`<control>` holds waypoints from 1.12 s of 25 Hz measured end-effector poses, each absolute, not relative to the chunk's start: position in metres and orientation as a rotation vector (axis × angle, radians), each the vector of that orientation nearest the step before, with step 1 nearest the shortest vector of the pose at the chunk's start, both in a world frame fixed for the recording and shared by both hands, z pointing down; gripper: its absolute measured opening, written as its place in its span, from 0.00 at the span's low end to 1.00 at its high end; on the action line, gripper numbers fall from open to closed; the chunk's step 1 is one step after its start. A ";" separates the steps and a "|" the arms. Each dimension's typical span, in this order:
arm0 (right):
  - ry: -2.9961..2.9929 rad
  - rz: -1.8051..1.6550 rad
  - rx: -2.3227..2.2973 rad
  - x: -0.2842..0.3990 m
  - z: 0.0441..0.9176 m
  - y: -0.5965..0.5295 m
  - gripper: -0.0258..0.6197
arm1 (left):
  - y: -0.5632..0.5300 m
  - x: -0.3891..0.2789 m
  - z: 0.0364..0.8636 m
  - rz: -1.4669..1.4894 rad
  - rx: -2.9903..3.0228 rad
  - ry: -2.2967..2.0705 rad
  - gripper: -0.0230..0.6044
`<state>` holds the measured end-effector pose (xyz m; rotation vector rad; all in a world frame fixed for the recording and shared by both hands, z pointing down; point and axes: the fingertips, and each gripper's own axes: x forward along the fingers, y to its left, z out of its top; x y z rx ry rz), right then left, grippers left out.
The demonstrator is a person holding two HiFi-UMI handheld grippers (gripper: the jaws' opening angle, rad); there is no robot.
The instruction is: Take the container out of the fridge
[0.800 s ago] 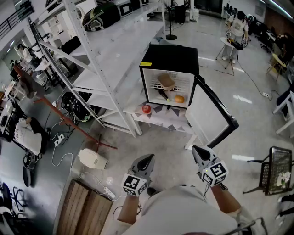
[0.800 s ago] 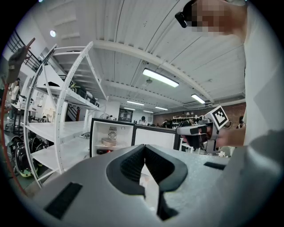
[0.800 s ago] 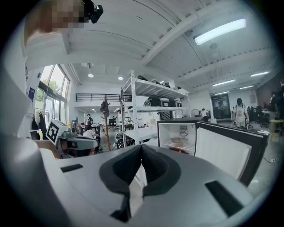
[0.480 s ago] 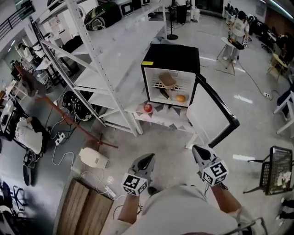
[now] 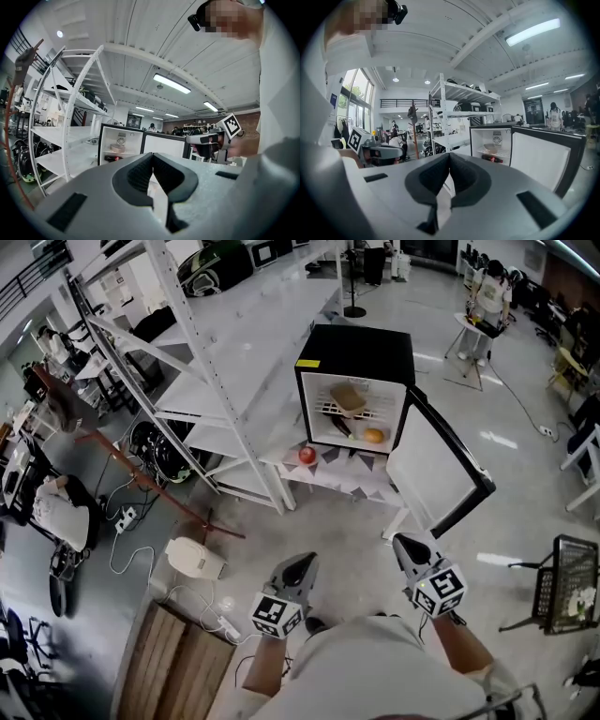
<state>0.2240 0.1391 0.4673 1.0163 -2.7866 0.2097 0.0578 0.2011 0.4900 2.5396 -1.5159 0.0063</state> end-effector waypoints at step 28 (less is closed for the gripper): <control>-2.734 0.193 1.091 0.134 0.475 0.175 0.05 | 0.247 -0.035 0.492 -0.007 2.597 -1.447 0.04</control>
